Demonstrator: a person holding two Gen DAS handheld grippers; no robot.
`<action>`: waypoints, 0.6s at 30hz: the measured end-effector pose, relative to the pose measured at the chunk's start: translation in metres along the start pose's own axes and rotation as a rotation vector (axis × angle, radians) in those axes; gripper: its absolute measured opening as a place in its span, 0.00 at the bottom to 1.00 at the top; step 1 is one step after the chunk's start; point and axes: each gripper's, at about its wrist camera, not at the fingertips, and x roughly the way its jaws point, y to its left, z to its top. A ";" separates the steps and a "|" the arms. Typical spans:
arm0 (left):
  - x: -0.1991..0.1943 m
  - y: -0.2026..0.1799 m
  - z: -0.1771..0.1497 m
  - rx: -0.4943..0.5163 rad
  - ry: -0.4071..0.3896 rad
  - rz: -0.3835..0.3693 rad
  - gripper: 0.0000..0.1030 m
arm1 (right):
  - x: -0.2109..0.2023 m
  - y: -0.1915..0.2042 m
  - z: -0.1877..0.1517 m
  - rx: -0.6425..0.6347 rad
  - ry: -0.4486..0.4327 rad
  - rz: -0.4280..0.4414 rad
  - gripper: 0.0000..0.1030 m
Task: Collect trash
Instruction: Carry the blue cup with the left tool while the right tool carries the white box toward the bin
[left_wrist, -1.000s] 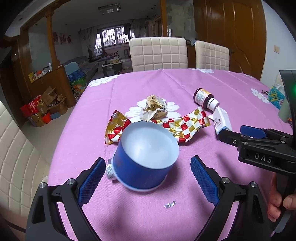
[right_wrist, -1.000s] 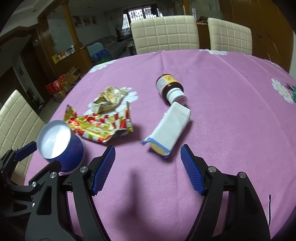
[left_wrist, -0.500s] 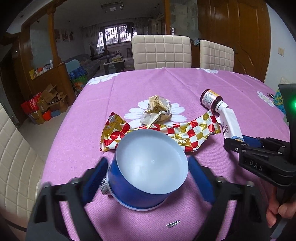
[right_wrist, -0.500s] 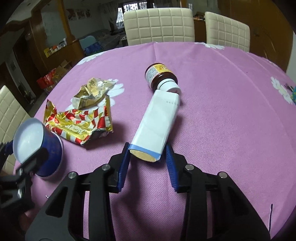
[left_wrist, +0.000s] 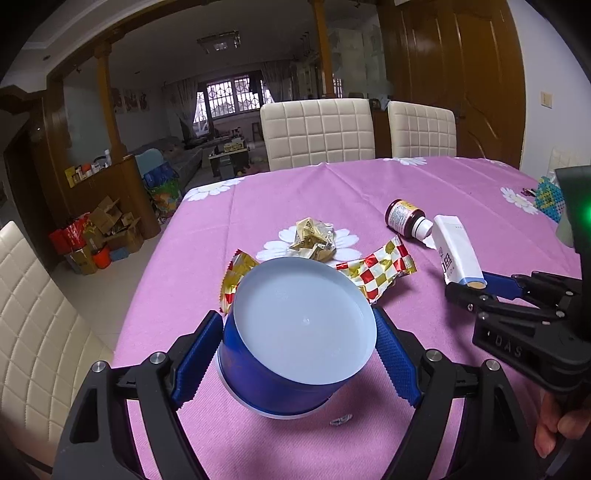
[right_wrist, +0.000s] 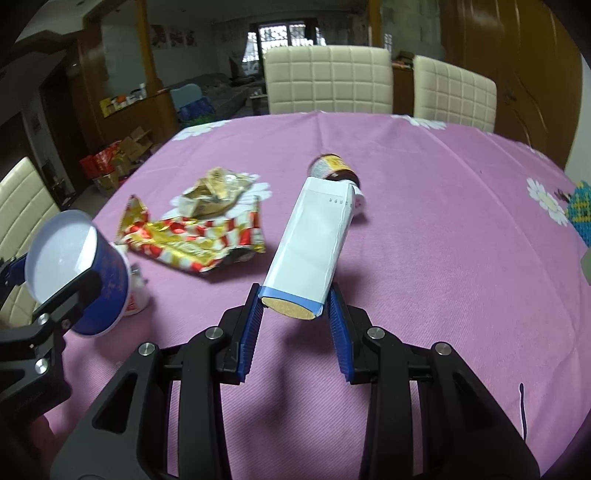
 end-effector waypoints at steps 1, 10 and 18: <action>-0.002 0.001 0.000 -0.002 -0.001 0.000 0.77 | -0.003 0.002 -0.001 -0.005 -0.005 0.009 0.36; -0.023 0.004 -0.007 -0.006 -0.009 0.034 0.77 | -0.022 0.016 -0.009 -0.039 -0.019 0.056 0.36; -0.030 0.001 -0.008 -0.012 -0.001 0.042 0.77 | -0.030 0.016 -0.015 -0.055 -0.020 0.083 0.36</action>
